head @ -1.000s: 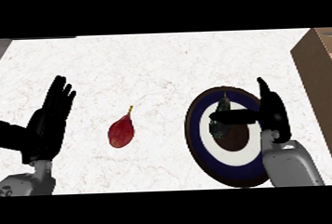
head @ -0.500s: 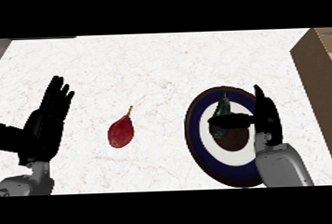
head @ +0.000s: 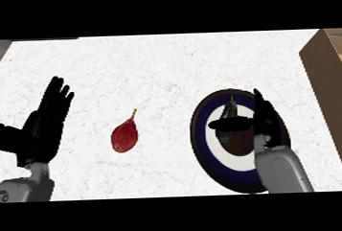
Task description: Pick the eggplant from the plate and place it in the cardboard box
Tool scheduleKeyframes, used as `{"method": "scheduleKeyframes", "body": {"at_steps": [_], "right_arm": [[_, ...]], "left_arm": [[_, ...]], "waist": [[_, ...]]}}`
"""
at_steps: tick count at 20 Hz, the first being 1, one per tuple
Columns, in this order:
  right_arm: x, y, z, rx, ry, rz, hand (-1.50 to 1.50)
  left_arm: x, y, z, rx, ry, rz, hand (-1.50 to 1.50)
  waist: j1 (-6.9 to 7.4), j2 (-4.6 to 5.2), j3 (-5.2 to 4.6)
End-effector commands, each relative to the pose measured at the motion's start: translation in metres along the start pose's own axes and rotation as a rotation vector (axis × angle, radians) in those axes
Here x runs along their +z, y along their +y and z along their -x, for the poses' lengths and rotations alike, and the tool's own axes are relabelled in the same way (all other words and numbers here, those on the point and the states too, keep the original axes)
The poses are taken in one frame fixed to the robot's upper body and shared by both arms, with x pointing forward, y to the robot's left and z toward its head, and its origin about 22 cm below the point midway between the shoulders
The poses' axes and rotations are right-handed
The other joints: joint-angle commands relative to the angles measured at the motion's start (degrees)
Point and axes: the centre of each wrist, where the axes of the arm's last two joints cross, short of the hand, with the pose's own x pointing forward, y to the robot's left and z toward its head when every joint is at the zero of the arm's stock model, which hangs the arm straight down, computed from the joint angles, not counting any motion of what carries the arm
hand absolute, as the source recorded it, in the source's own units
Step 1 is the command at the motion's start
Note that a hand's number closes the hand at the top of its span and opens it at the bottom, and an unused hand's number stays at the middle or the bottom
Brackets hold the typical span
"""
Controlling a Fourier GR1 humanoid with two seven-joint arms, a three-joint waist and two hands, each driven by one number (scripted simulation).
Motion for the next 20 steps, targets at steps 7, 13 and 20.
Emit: {"method": "scheduleKeyframes", "body": {"at_steps": [7,13,20], "right_arm": [[-0.002,0.038,0.007,-0.003,0.085,0.002,-1.5],[-0.006,0.021,-0.017,-0.003,0.098,-0.014,-1.5],[-0.016,0.027,0.013,-0.011,0.073,0.004,-1.5]], "left_arm": [[0.014,0.0,-0.004,0.003,-0.004,0.004,0.0],[0.006,0.001,-0.002,0.003,-0.011,0.005,0.0],[0.016,-0.008,0.005,0.019,-0.01,0.005,0.0]], "waist": [[0.46,-0.03,0.0],[0.13,-0.02,-0.02],[0.07,-0.04,-0.01]]}}
